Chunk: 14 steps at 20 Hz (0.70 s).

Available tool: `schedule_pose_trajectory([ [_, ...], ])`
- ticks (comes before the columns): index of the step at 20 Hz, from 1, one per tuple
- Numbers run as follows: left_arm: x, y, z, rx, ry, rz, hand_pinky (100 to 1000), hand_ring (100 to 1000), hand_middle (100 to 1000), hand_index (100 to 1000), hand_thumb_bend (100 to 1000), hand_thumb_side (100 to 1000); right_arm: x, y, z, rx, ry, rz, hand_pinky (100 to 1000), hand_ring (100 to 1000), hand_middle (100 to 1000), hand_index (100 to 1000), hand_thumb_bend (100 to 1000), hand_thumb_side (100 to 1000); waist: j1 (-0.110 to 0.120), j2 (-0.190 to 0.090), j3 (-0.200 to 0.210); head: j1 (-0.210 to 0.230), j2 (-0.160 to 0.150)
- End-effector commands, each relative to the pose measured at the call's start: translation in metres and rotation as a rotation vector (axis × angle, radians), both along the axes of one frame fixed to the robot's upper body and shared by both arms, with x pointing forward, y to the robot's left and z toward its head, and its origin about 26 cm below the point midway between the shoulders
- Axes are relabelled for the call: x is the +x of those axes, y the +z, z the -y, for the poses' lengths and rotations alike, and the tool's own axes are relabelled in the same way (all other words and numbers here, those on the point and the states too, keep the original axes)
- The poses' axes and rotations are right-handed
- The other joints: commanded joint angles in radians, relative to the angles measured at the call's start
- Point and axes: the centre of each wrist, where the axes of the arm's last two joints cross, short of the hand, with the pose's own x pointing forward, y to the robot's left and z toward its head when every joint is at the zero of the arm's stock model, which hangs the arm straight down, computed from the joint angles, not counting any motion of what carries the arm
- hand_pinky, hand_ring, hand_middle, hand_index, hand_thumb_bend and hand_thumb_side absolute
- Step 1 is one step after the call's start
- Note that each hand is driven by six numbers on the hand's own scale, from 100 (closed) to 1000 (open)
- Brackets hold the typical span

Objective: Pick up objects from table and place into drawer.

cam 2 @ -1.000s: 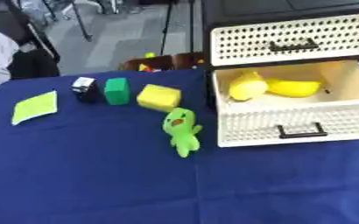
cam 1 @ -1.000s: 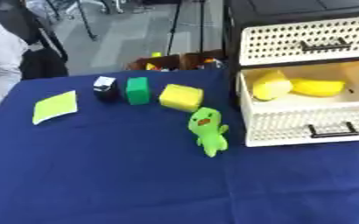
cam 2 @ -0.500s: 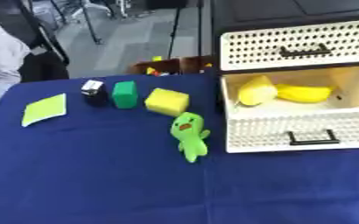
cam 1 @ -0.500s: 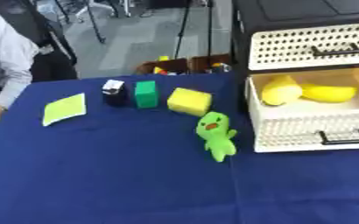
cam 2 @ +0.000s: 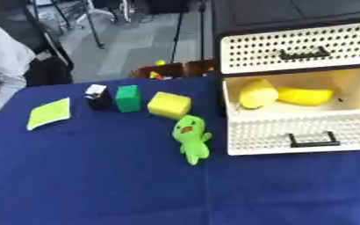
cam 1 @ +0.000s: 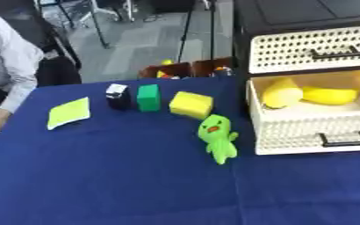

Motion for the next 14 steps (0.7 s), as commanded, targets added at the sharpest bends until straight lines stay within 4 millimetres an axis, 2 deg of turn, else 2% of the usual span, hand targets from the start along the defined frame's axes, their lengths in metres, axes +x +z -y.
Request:
schedule_pose_trajectory([
  [1, 0.005, 0.013, -0.013, 0.157, 0.087, -0.078, 784, 893, 891, 990, 399, 952, -0.004, 0.007, -0.004, -0.029, 0.002, 0.05, 606, 716, 681, 819, 100, 973, -0.005, -0.025, -0.006, 0.004, 0.026],
  [5, 0.019, 0.015, -0.022, 0.269, 0.132, -0.157, 824, 919, 912, 1000, 428, 965, -0.001, 0.002, -0.006, -0.009, -0.016, 0.064, 605, 713, 679, 815, 100, 974, -0.007, -0.029, -0.02, 0.009, 0.034],
  [7, 0.025, 0.015, -0.026, 0.307, 0.15, -0.189, 844, 934, 926, 1000, 470, 958, 0.0, 0.0, -0.007, 0.004, -0.027, 0.072, 604, 710, 677, 815, 100, 968, -0.008, -0.03, -0.025, 0.011, 0.034],
  [14, 0.048, 0.017, -0.041, 0.43, 0.202, -0.295, 897, 967, 953, 1000, 607, 889, 0.005, -0.006, -0.011, 0.045, -0.062, 0.105, 601, 700, 672, 813, 100, 963, -0.009, -0.028, -0.045, 0.03, 0.012],
])
